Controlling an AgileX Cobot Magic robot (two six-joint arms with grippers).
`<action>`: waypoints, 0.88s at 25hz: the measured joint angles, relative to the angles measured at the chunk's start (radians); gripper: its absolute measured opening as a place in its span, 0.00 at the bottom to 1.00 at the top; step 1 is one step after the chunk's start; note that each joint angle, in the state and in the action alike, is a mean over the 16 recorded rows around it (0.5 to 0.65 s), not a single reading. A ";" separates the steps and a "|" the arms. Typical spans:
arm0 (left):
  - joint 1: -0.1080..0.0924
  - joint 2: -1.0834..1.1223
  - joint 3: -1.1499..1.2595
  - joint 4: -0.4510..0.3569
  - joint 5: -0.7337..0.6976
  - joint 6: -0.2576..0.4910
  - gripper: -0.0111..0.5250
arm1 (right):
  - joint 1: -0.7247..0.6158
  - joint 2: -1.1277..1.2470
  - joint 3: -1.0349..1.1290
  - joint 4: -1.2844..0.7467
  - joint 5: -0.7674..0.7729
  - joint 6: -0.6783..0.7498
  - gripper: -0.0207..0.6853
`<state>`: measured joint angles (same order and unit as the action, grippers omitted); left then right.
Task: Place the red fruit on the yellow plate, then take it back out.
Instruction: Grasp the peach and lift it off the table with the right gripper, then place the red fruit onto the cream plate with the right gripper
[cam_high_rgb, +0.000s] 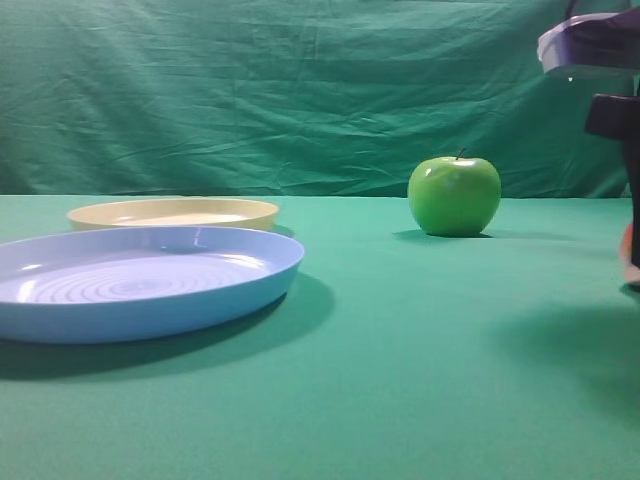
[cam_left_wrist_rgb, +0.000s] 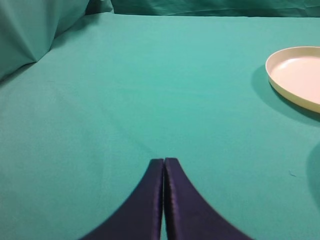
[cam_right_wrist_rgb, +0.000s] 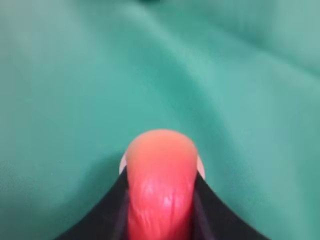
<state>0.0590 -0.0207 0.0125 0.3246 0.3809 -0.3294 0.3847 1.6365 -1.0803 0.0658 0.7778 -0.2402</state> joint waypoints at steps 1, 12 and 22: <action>0.000 0.000 0.000 0.000 0.000 0.000 0.02 | 0.008 0.003 -0.037 0.000 0.008 -0.004 0.31; 0.000 0.000 0.000 0.000 0.000 0.000 0.02 | 0.176 0.166 -0.488 -0.001 0.018 -0.065 0.29; 0.000 0.000 0.000 0.000 0.000 0.000 0.02 | 0.336 0.491 -0.813 0.004 -0.010 -0.109 0.29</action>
<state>0.0590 -0.0207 0.0125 0.3246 0.3809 -0.3293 0.7208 2.1275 -1.8936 0.0697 0.7673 -0.3493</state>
